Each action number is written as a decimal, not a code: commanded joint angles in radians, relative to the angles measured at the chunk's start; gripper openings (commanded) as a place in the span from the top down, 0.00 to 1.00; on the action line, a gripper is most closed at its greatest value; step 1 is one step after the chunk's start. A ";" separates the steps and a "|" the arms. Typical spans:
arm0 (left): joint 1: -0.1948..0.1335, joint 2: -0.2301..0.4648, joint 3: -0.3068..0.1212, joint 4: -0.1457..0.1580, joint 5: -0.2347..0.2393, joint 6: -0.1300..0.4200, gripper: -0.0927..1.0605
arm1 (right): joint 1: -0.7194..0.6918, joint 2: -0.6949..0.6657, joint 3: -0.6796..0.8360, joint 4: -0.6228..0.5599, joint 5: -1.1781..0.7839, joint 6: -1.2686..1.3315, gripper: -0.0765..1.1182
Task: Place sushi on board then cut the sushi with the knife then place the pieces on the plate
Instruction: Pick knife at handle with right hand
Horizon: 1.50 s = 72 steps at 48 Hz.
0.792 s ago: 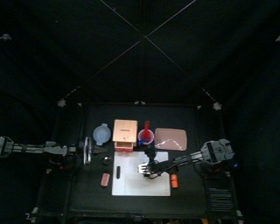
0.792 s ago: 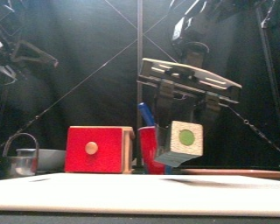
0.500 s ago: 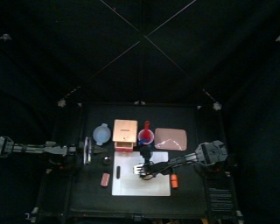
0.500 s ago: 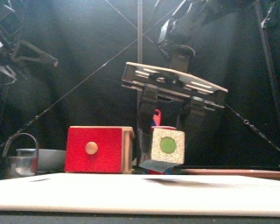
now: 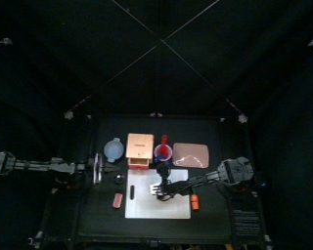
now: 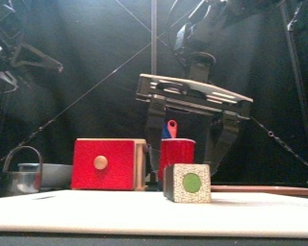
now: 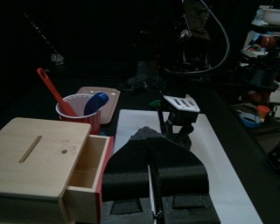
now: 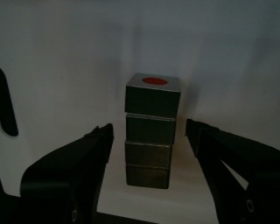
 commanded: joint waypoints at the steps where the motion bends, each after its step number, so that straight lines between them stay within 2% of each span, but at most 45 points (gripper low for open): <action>1: -0.002 0.005 -0.020 0.002 -0.011 0.002 0.87 | -0.006 -0.163 0.029 -0.057 0.005 -0.061 0.13; 7: 0.002 0.005 -0.020 0.012 -0.032 0.008 0.87 | -0.020 -0.305 0.130 -0.028 -0.005 -0.267 0.13; 13: 0.014 0.005 -0.031 0.040 -0.043 0.008 0.87 | -0.112 -0.407 0.261 0.100 -0.015 -0.601 0.13; 18: 0.020 0.017 -0.044 0.043 -0.044 0.008 0.87 | -0.216 -0.453 0.316 0.195 -0.018 -0.884 0.13; 31: 0.051 0.117 -0.107 0.041 -0.043 0.008 0.87 | -0.552 -0.505 0.256 0.377 0.021 -1.618 0.14; 38: 0.074 0.120 -0.124 0.040 -0.044 0.008 0.87 | -0.736 -0.453 0.169 0.497 0.075 -1.994 0.14; 46: 0.107 0.120 -0.138 0.038 -0.051 0.003 0.87 | -0.848 -0.314 0.041 0.609 0.133 -2.252 0.14; 50: 0.140 0.120 -0.138 0.011 -0.052 0.003 0.87 | -0.864 -0.239 -0.038 0.615 0.161 -2.321 0.14; 55: 0.179 0.118 -0.140 -0.040 -0.052 0.006 0.87 | -0.867 -0.156 -0.167 0.621 0.238 -2.365 0.14; 58: 0.199 0.118 -0.141 -0.055 -0.052 0.008 0.87 | -0.865 -0.114 -0.233 0.621 0.296 -2.368 0.14; 65: 0.227 0.118 -0.140 -0.058 -0.052 0.008 0.87 | -0.859 -0.037 -0.344 0.646 0.387 -2.388 0.14; 72: 0.259 0.118 -0.137 -0.057 -0.052 0.008 0.87 | -0.859 0.009 -0.397 0.698 0.394 -2.433 0.14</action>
